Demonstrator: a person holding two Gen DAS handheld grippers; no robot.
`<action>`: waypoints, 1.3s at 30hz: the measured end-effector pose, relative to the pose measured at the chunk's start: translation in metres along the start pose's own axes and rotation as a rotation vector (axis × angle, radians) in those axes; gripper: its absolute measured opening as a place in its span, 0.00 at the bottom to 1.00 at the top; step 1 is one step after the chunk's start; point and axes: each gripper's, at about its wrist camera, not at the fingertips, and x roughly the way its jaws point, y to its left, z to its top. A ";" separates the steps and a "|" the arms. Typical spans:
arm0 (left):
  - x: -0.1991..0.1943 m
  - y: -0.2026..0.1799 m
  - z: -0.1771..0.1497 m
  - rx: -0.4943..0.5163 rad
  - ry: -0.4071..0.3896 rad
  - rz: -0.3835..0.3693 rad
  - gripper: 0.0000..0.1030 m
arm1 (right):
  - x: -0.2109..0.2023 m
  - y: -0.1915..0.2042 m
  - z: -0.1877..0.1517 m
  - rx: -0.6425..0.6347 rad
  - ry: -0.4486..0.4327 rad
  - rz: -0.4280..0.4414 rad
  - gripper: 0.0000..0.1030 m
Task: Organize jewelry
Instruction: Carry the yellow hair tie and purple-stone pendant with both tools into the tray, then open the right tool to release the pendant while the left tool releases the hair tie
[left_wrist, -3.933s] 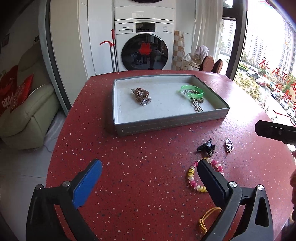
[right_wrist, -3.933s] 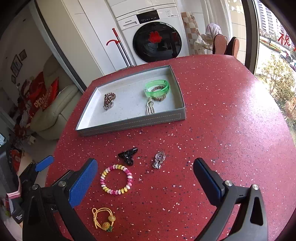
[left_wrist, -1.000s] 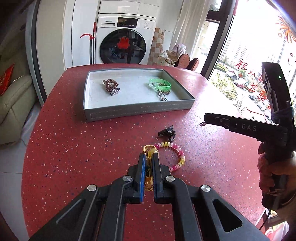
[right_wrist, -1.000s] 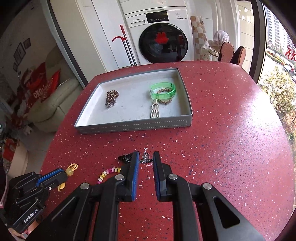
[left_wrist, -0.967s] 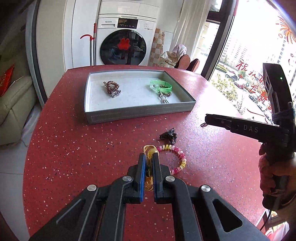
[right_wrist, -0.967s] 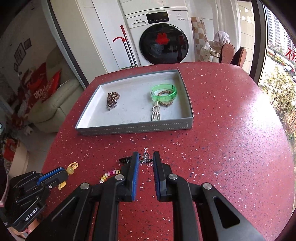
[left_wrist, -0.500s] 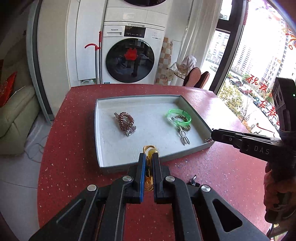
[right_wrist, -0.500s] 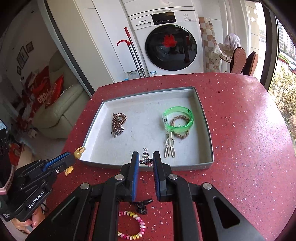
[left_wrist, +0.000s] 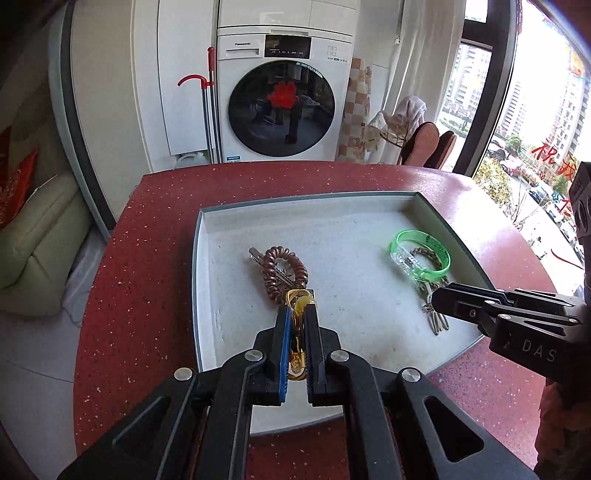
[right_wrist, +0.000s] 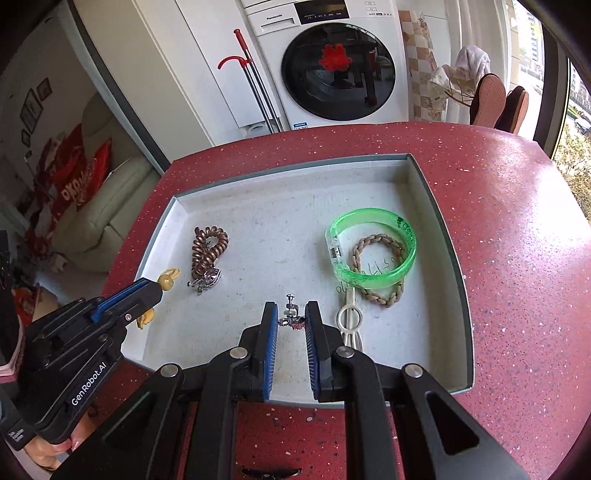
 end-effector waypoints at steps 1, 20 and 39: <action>0.005 0.000 0.000 0.005 0.005 0.010 0.24 | 0.003 -0.002 0.000 0.001 0.003 -0.005 0.16; 0.039 -0.009 -0.015 0.062 0.048 0.102 0.24 | 0.031 -0.008 -0.009 -0.015 0.039 -0.057 0.16; 0.033 -0.020 -0.014 0.093 0.017 0.147 0.24 | 0.001 -0.009 -0.013 0.005 -0.006 -0.020 0.55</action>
